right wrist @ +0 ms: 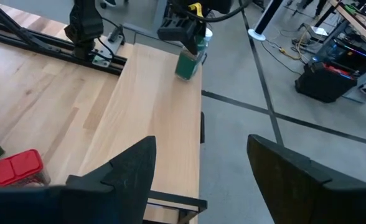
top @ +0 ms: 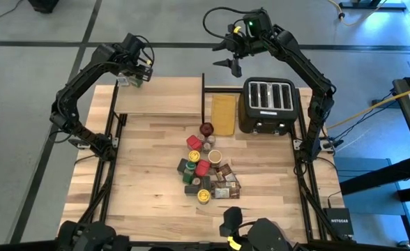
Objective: Shelf spices
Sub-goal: Put the bottom green seasoning bottle on the shelf
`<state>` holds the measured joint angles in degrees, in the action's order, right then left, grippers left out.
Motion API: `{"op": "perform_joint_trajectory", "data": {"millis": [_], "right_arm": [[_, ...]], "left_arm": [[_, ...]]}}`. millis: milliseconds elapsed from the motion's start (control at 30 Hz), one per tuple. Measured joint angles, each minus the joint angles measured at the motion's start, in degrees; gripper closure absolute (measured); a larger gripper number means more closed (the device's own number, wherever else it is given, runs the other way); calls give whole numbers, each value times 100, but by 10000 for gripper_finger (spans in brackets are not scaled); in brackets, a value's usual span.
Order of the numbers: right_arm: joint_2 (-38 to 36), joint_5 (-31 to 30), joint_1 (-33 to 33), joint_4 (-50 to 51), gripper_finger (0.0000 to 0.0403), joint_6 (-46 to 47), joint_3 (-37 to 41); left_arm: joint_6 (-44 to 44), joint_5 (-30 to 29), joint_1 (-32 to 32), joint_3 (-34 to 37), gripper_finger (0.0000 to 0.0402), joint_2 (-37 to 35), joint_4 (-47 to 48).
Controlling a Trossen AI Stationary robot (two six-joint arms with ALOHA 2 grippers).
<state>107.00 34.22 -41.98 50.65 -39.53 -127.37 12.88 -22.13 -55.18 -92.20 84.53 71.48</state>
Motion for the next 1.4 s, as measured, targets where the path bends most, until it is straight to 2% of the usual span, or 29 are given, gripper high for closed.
{"op": "perform_joint_trajectory", "data": {"millis": [267,567,767,1000,1200,1400], "right_arm": [[0,33,0,0,144,-34,0],[2,37,0,2,144,-101,0],[2,37,0,-7,144,-101,0],[2,36,0,-10,144,-127,0],[2,35,0,-5,144,-127,0],[2,35,-1,-9,144,-127,0]], "left_arm": [[169,-14,-39,0,186,111,-15],[171,-19,-81,-3,148,142,6],[0,-22,-92,-14,139,106,-55],[-263,-155,-62,-633,139,-7,-87],[-640,408,428,-570,139,-17,-123],[-726,458,1095,-117,139,-11,-189]]}}
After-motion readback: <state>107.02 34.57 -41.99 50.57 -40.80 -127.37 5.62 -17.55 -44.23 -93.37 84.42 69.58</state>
